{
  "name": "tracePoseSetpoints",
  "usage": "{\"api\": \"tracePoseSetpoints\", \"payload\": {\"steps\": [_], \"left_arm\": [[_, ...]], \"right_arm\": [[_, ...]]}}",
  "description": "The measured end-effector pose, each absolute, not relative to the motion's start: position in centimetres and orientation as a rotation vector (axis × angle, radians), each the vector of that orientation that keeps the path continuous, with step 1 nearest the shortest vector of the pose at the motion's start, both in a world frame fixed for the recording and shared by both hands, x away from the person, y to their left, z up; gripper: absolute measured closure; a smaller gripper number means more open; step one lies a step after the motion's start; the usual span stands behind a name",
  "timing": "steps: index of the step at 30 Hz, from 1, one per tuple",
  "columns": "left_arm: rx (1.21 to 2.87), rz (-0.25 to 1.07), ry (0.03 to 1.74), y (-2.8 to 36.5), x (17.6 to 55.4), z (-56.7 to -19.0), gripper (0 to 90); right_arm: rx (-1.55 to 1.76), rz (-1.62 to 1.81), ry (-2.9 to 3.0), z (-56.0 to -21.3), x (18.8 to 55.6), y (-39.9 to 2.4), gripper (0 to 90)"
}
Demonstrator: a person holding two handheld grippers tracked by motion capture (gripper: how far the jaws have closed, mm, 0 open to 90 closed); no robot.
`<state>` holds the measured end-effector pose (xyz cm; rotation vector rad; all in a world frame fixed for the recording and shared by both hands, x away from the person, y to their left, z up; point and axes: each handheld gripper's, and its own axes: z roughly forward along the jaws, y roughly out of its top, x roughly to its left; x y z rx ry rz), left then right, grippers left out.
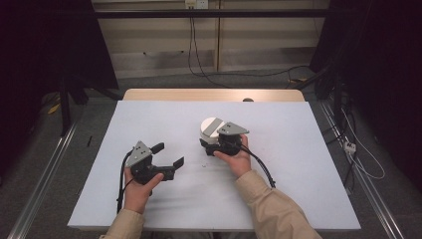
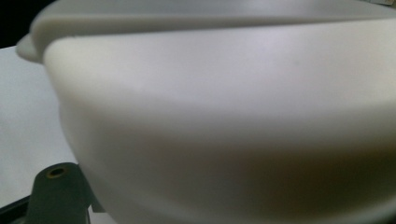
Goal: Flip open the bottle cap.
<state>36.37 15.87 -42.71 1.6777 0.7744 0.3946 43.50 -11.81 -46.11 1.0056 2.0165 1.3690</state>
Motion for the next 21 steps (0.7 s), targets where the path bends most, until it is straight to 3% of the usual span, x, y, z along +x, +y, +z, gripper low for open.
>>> {"api": "tracePoseSetpoints", "payload": {"steps": [9,21], "left_arm": [[1.677,0.391,0.794,15.3,37.0,-42.2,17.5],[1.719,0.339,0.809,13.8,38.2,-41.6,43.4]], "right_arm": [[1.0,1.358,2.017,-46.1,43.4,-11.8,18.6],[1.004,1.361,2.018,-46.1,43.4,-11.8,18.6]]}}
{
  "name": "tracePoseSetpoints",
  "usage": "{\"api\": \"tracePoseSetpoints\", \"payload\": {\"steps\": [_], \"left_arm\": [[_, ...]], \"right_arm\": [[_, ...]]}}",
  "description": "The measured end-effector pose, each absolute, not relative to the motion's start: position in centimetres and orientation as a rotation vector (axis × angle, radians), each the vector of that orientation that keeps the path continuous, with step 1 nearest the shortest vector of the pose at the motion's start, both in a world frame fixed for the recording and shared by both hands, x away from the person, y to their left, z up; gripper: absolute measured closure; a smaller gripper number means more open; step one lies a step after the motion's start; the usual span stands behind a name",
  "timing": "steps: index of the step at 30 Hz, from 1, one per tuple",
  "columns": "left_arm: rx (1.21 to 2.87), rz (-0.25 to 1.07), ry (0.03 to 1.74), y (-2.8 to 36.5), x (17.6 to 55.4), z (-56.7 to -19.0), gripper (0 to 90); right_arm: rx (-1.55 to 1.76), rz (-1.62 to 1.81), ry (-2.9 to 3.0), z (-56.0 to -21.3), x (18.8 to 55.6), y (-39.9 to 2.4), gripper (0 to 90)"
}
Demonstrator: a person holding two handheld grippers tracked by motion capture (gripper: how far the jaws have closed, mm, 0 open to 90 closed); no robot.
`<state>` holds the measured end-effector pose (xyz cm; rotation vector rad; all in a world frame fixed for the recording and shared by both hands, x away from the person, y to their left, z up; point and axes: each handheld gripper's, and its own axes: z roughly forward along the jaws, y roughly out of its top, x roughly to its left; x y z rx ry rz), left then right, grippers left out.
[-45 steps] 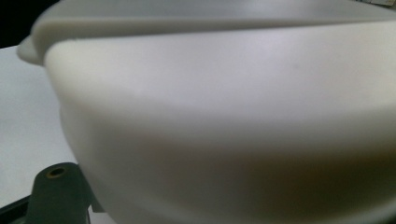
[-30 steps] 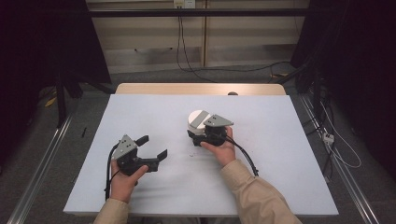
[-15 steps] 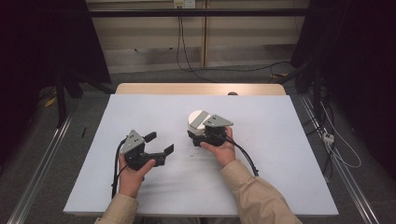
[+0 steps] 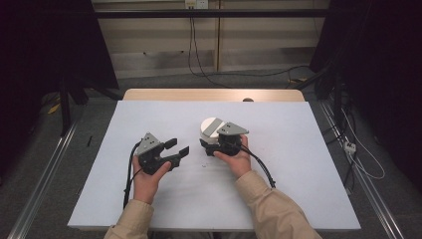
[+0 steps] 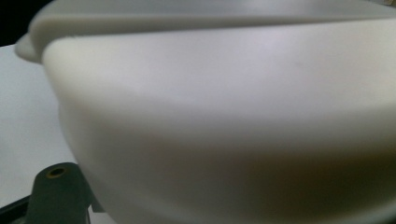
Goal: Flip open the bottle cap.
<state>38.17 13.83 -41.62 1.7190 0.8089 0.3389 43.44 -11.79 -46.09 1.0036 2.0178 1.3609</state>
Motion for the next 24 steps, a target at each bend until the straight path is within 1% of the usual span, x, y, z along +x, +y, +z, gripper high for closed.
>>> {"api": "tracePoseSetpoints", "payload": {"steps": [6,8,17,24], "left_arm": [[1.745,0.321,0.803,12.8,38.6,-41.4,55.7],[1.758,0.319,0.81,12.5,38.8,-41.5,58.3],[1.785,0.286,0.786,11.4,39.4,-41.1,75.3],[1.831,0.274,0.763,10.6,39.9,-41.0,83.8]], "right_arm": [[1.003,1.36,2.018,-46.1,43.4,-11.8,18.6],[0.999,1.358,2.018,-46.1,43.4,-11.8,18.6],[1.0,1.359,2.018,-46.1,43.4,-11.8,18.6],[0.999,1.359,2.018,-46.1,43.4,-11.8,18.6]]}}
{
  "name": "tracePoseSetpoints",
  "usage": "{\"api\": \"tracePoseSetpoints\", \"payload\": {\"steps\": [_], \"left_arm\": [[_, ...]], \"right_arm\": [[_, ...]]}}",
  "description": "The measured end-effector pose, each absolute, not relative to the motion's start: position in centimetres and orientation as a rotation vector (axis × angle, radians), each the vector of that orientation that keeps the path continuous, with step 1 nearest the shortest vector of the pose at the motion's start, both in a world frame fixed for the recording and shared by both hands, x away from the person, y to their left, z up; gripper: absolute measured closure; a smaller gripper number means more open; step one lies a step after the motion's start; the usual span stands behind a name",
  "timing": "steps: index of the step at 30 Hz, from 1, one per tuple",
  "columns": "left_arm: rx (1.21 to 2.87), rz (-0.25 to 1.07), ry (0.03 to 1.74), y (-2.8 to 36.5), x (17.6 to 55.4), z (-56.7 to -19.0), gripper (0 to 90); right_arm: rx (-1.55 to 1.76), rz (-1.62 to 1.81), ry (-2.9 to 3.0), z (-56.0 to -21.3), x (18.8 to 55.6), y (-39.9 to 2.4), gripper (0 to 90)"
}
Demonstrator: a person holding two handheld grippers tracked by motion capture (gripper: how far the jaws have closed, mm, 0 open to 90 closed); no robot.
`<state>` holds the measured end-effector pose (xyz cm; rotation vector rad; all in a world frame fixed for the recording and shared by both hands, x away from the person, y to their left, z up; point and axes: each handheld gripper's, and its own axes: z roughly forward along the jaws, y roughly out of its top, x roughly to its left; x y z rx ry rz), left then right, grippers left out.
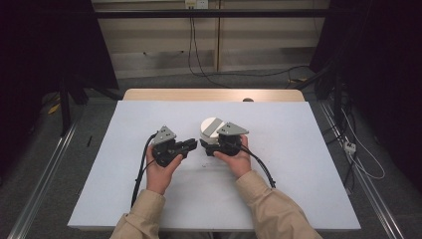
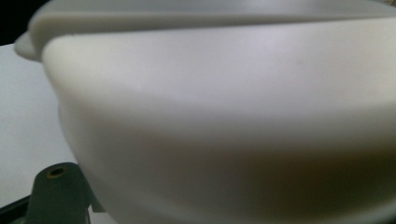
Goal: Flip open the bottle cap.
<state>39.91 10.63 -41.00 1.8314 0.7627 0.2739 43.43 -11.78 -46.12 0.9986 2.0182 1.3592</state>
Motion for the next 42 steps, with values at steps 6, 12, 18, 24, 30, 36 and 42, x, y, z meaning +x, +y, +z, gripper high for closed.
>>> {"api": "tracePoseSetpoints", "payload": {"steps": [6,12,18,24,30,36,42], "left_arm": [[1.851,0.259,0.765,10.0,40.2,-40.7,89.8],[1.872,0.254,0.773,9.5,40.5,-40.7,90.0],[1.877,0.257,0.774,9.1,40.7,-40.6,90.0],[1.895,0.262,0.775,8.8,40.9,-40.5,90.0],[1.899,0.269,0.777,8.6,41.1,-40.4,90.0],[1.897,0.272,0.787,8.4,41.1,-40.4,90.0],[1.9,0.279,0.78,8.3,41.2,-40.3,90.0]], "right_arm": [[0.997,1.359,2.018,-46.1,43.4,-11.8,18.6],[0.997,1.359,2.018,-46.1,43.4,-11.8,18.6],[0.996,1.358,2.018,-46.1,43.4,-11.8,18.6],[0.996,1.358,2.018,-46.2,43.4,-11.8,18.6],[0.995,1.357,2.018,-46.2,43.4,-11.8,18.6],[0.995,1.357,2.018,-46.2,43.4,-11.8,18.6],[0.994,1.357,2.017,-46.2,43.4,-11.8,18.6]]}}
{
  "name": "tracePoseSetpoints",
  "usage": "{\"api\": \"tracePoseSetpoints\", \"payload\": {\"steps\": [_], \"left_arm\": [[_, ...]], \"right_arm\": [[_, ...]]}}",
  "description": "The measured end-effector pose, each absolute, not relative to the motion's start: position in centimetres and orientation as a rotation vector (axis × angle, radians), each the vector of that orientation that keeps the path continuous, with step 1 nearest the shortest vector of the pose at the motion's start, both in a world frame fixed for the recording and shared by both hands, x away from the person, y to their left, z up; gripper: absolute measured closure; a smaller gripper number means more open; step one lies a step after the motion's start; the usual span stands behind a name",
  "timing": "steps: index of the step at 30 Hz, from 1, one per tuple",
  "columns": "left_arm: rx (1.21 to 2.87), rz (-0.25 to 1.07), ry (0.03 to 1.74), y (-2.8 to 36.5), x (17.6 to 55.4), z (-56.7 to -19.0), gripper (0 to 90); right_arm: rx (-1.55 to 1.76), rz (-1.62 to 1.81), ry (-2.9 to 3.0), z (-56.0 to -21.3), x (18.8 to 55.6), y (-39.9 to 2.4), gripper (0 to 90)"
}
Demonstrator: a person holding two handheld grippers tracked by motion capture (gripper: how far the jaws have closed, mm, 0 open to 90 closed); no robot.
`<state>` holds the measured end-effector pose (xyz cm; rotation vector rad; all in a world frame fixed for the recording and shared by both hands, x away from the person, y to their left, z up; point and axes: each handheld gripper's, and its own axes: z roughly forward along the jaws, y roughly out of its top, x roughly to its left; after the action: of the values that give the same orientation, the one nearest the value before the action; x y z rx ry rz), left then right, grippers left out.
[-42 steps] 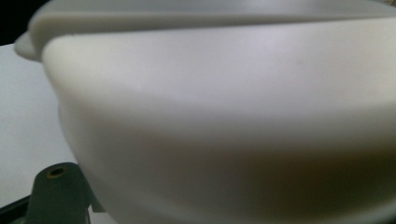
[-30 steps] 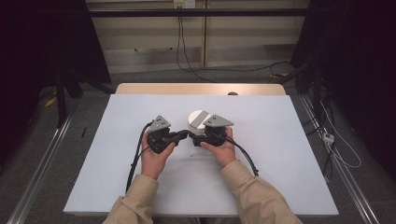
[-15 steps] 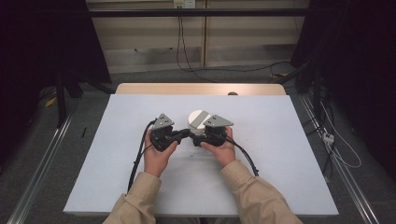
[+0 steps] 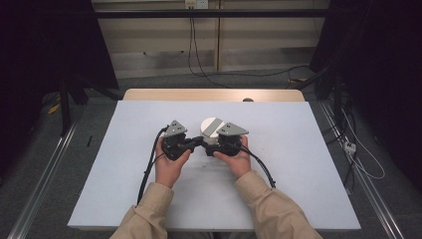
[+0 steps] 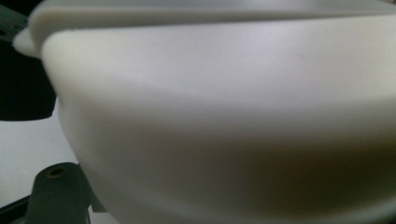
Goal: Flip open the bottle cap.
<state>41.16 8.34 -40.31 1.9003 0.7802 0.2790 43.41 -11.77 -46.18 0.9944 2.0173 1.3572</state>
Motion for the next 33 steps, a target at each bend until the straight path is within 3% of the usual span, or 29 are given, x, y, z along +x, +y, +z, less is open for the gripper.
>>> {"api": "tracePoseSetpoints", "payload": {"steps": [33], "left_arm": [[1.87,0.302,0.768,7.8,41.6,-38.3,90.0]], "right_arm": [[0.998,1.361,2.015,-46.2,43.4,-11.8,18.6]]}}
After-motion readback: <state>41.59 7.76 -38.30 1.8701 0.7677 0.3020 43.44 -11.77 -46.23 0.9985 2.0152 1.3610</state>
